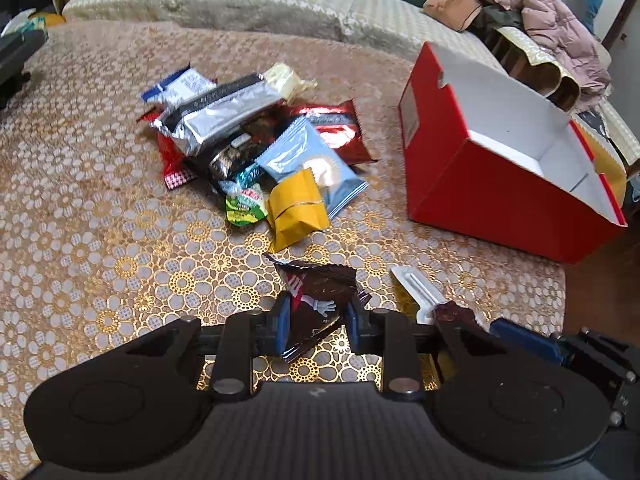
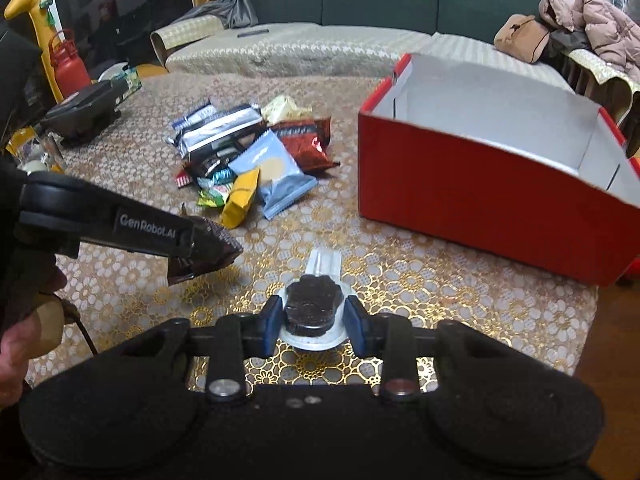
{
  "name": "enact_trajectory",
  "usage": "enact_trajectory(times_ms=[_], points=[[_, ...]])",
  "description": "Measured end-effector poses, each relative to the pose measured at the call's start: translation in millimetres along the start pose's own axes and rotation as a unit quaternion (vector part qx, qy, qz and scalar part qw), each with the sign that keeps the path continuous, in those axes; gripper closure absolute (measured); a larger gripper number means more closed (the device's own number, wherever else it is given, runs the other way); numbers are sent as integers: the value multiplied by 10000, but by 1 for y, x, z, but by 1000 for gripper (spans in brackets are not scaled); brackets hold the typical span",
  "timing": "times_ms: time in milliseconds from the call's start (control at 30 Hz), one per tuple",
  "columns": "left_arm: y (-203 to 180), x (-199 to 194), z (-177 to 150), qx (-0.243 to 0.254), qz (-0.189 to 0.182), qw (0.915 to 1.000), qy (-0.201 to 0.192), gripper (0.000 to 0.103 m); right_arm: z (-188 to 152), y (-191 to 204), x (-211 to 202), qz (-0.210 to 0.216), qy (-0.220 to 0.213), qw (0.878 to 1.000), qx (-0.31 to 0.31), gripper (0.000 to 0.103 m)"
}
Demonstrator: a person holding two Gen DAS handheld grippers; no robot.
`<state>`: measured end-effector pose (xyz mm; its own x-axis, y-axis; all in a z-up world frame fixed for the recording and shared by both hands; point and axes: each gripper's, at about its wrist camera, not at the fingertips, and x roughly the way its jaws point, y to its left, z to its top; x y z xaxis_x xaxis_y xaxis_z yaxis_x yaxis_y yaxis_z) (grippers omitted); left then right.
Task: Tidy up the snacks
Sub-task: 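Grasp the brown M&M's bag with the left gripper while the right gripper lifts the lollipop, then carry both items into the red box and open both grippers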
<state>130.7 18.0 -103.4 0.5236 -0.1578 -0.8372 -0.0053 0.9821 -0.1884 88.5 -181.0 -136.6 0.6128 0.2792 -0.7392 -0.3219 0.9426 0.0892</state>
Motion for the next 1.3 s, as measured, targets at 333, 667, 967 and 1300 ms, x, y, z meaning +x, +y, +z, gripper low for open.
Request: enact_trajectory(times_ms=[333,667,967,1300], points=[[-17,-39,6,167,-69,9992,-360,76,8,-10,-35,4,-470,9989,12,71],[-50,-64,32,515,-274,9959,-688,76,31,-30,-77,38,-1090,9940,62,71],[-101,-54,71,1091,-431,9900,-779,76,70,-73,-94,-409,-1721,9842,53,71],[-154,0,107,1572,-321,9859,-464,76,84,-135,-42,-1021,-1378,9847,294,71]])
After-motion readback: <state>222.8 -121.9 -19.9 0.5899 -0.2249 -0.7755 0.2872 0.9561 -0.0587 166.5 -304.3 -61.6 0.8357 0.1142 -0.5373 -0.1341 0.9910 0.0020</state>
